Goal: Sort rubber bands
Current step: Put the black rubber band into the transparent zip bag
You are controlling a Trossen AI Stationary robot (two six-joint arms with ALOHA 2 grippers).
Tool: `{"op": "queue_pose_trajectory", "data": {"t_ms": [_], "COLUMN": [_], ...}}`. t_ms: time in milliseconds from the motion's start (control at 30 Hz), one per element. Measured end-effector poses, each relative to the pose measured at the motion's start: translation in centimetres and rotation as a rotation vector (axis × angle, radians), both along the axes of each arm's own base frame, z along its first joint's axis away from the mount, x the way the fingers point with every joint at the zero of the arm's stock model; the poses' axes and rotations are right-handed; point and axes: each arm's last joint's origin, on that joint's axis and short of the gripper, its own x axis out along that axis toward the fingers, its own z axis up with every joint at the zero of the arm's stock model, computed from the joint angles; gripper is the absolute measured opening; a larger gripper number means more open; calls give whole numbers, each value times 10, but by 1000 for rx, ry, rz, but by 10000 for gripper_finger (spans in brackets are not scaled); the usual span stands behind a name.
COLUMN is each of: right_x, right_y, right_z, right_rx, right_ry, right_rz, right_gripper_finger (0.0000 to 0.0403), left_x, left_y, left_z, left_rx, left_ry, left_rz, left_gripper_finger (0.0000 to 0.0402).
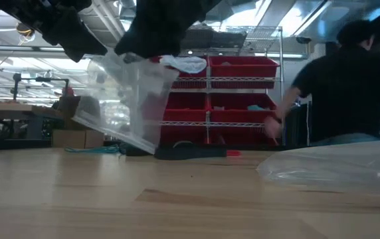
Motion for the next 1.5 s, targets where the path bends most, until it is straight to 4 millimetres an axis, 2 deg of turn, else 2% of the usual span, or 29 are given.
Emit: {"op": "queue_pose_trajectory", "data": {"t_ms": [200, 333, 433, 533, 667, 733, 867, 1067, 1267, 1500], "right_x": [4, 4, 6, 7, 9, 9, 7, 4, 2, 0], "right_y": [6, 7, 7, 8, 8, 8, 8, 16, 30, 35], "right_z": [-19, -14, -13, -15, -19, -19, -22, -24, -23, -23], "right_rx": [-7, -70, -52, -39, -47, -56, -93, -218, -442, -542], "right_ry": [47, 11, -5, -14, -4, -4, 21, 48, 51, 60], "right_rz": [5, -68, -63, -55, -50, -43, -15, 104, 195, 178], "right_gripper_finger": [183, 183, 172, 130, 31, 11, 6, 1, 1, 0], "left_x": [1, 2, 2, 3, 3, 2, -1, -4, 1, 34], "left_y": [-2, -4, -5, -5, -5, -4, -4, -2, 6, 0], "left_z": [-1, -2, -3, -3, -3, -3, 17, 54, 47, 34], "left_rx": [-15, -19, -20, -34, -52, -62, -70, -75, -123, -210], "left_ry": [7, 9, 13, 12, 15, 24, 55, 17, 88, 125], "left_rz": [-3, -10, -16, -9, -1, 5, -1, 11, 84, -26], "left_gripper_finger": [0, 0, 0, 1, 7, 12, 33, 95, 145, 167]}}
